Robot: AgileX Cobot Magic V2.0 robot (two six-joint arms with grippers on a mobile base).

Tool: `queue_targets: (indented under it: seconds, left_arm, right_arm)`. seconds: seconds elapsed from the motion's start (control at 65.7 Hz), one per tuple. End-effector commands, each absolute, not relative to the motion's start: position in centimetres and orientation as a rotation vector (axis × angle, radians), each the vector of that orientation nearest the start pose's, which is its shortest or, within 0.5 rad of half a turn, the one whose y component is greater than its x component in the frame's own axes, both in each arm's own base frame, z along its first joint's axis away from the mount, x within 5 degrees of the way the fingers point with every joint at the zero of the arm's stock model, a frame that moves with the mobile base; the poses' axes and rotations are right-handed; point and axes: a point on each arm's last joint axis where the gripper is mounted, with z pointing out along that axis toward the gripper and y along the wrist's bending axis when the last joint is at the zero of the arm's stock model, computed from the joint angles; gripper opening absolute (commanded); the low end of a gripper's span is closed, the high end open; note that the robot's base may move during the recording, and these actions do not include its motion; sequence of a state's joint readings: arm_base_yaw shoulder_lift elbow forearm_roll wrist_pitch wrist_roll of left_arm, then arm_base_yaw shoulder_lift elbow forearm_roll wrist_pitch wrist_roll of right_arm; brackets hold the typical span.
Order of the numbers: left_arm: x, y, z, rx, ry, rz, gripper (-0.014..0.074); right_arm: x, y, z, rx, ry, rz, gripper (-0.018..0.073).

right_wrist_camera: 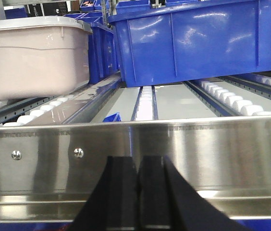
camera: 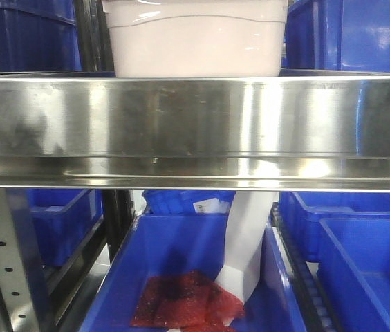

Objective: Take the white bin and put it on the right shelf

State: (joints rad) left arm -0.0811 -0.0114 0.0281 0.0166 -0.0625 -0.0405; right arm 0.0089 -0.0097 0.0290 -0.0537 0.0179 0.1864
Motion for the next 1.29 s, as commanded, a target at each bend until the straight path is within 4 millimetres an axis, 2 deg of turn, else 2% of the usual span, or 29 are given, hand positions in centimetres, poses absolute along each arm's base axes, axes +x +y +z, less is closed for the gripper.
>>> queue_targets:
  seconds: [0.0, 0.152, 1.279]
  left_arm:
    - [5.37, -0.48, 21.6, 0.038, 1.365, -0.103, -0.0118]
    - [5.49, -0.49, 20.93, 0.035, 1.441, -0.105, -0.0118]
    - [5.5, -0.49, 20.85, 0.035, 1.449, -0.105, -0.0118]
  right_arm:
    - [5.45, 0.06, 21.08, 0.082, 1.419, 0.11, 0.0065]
    - [5.45, 0.06, 21.08, 0.082, 1.419, 0.11, 0.0065]
    - [5.45, 0.06, 21.08, 0.082, 1.419, 0.11, 0.0065]
